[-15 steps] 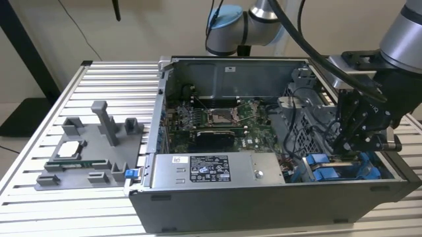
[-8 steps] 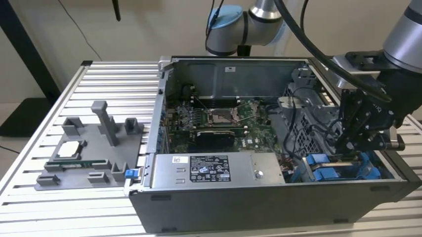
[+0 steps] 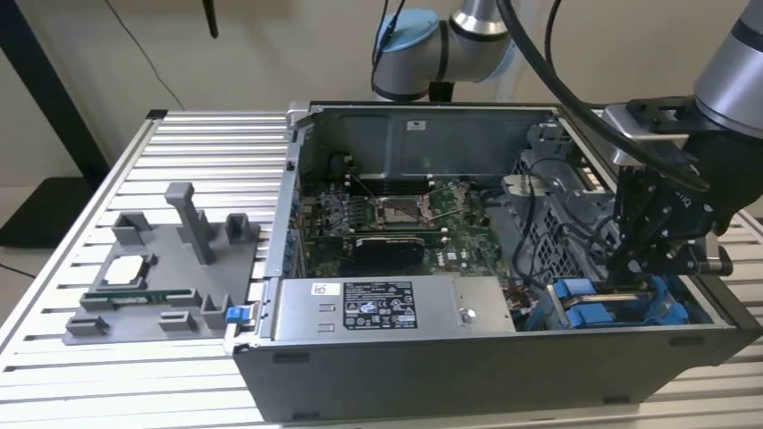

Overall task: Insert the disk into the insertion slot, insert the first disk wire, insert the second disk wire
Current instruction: 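Insert the second disk wire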

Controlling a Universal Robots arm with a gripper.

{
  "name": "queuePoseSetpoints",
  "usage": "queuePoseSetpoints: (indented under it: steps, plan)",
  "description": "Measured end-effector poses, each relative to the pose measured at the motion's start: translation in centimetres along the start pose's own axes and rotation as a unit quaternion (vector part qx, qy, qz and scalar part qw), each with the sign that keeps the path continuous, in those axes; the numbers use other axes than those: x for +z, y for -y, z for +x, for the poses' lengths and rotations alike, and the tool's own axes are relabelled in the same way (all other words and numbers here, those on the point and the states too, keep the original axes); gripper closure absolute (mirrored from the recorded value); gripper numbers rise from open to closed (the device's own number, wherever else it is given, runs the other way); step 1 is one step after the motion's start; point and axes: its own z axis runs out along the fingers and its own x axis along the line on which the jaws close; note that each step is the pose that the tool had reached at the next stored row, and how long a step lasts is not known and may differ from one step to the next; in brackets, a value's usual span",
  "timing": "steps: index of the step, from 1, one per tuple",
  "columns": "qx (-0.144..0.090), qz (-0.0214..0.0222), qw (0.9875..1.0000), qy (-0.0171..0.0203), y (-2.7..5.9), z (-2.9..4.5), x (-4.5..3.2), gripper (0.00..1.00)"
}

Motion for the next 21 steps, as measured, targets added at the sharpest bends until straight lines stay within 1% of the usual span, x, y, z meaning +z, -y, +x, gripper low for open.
queuePoseSetpoints:
  steps: [10, 13, 16, 17, 19, 21]
  plan:
    - [0.0, 0.0, 1.0, 0.0, 0.03, -0.01, 0.49, 1.0]
    - [0.0, 0.0, 1.0, -0.0008, 0.03, 0.0, 0.83, 1.0]
    - [0.0, 0.0, 1.0, -0.0002, 0.04, 0.0, 1.14, 1.0]
    - [0.0, 0.0, 1.0, 0.0008, 0.05, -0.01, 1.22, 0.0]
    - [0.0, -0.0001, 1.0, 0.0013, 0.06, 0.0, 1.32, 0.0]
    - [0.0, 0.0, 1.0, 0.0002, 0.05, 0.0, 1.01, 0.0]
